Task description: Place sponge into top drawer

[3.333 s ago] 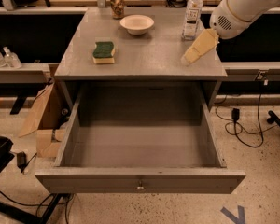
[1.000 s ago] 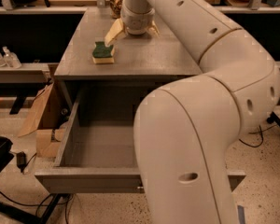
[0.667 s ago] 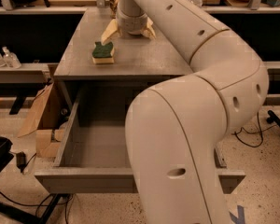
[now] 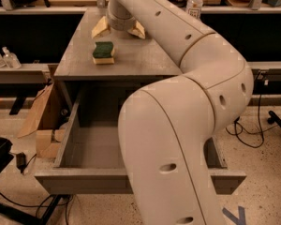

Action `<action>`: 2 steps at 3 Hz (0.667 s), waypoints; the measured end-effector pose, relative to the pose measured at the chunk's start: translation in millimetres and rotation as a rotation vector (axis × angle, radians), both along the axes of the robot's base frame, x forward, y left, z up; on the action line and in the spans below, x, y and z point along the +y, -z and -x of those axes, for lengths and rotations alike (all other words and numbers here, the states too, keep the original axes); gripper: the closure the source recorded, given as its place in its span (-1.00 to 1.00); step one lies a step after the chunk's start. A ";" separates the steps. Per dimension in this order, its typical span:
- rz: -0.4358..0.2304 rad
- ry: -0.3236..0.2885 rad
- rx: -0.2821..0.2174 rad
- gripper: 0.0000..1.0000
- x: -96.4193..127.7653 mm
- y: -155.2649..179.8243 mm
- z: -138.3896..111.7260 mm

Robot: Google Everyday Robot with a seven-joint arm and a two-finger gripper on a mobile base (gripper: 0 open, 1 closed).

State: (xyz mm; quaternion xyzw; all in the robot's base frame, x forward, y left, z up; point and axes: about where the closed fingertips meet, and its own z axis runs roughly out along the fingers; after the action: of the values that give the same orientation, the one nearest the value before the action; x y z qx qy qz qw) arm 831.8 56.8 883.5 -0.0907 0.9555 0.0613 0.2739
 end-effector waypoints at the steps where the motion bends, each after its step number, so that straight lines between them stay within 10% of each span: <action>1: -0.020 -0.021 -0.016 -1.00 19.4 8.9 -3.3; 2: -0.018 -0.045 -0.033 -1.00 34.5 19.3 0.1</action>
Offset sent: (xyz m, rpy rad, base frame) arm -0.0190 0.0507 -0.0404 0.0033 -0.0584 0.0775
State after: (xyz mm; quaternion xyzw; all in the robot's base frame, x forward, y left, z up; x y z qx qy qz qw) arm 831.7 91.3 864.2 -0.1109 0.9480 0.0746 0.2889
